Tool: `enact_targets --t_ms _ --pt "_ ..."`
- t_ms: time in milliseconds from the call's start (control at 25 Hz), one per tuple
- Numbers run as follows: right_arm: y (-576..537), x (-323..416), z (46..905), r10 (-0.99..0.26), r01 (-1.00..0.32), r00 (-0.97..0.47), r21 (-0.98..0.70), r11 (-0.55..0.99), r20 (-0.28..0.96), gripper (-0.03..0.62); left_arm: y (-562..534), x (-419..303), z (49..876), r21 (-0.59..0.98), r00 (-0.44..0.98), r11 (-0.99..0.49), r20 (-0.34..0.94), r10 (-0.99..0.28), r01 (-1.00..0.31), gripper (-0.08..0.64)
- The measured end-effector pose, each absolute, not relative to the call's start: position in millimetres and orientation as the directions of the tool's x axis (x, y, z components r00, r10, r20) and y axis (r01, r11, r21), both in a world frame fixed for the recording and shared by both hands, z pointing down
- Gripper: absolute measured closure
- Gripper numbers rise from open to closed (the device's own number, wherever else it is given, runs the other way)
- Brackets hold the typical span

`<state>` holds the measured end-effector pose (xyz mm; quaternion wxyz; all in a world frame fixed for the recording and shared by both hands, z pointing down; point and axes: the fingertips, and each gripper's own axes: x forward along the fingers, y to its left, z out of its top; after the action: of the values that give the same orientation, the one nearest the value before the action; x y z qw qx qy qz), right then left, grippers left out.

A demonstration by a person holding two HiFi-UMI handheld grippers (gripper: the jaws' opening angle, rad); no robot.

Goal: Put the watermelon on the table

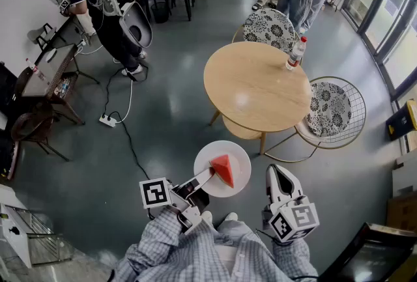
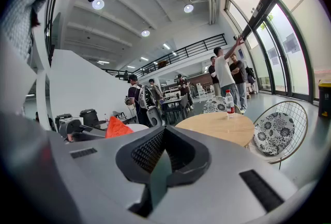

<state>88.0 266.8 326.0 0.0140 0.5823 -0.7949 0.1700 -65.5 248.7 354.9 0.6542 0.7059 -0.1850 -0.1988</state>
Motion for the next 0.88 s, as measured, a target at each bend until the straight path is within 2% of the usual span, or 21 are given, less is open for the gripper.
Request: enact_targets --t_ms 560,720,880 --pt "268.3 79.3 327.8 -0.907 -0.922 -0.348 -0.263 0.285 0.237 0.586 249.8 -70.0 353.9 0.998 0.844 -0.067 -0.045 -0.535 0.011 0.526" --pt "269.5 74.5 336.2 -0.885 -0.888 -0.377 -0.380 0.260 0.274 0.586 249.3 -72.0 353.8 0.997 0.842 -0.072 -0.047 -0.538 0.010 0.528" --pt "273.0 58.0 348.2 -0.837 -0.766 -0.476 -0.596 0.242 0.272 0.586 249.3 -76.8 355.0 0.997 0.837 -0.072 -0.057 -0.545 0.021 0.528"
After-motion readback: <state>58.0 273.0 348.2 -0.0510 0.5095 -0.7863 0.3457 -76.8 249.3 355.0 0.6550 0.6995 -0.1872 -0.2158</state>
